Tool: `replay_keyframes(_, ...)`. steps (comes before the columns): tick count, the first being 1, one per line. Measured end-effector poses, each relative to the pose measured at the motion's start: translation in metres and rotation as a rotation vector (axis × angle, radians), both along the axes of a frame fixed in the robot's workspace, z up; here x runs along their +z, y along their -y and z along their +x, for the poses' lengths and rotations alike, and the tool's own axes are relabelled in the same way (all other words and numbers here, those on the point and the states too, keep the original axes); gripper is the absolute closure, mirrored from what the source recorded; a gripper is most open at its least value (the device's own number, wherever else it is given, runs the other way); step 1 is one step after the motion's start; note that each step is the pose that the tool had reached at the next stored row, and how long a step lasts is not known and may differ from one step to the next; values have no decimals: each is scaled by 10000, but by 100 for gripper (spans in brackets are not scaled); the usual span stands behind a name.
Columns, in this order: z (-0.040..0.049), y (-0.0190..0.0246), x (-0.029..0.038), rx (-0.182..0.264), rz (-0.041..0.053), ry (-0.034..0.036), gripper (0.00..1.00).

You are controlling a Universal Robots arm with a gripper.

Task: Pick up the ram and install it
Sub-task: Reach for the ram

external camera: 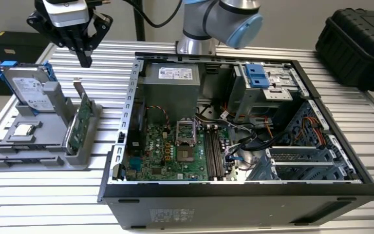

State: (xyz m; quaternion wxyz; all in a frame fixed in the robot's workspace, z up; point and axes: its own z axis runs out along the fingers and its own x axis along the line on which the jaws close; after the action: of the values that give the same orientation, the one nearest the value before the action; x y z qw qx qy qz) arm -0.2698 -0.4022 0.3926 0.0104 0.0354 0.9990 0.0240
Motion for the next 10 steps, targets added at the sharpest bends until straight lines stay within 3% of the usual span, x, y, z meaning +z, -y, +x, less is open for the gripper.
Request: replay_keyframes(10, -96, 9, 0, 1, 0, 0, 100)
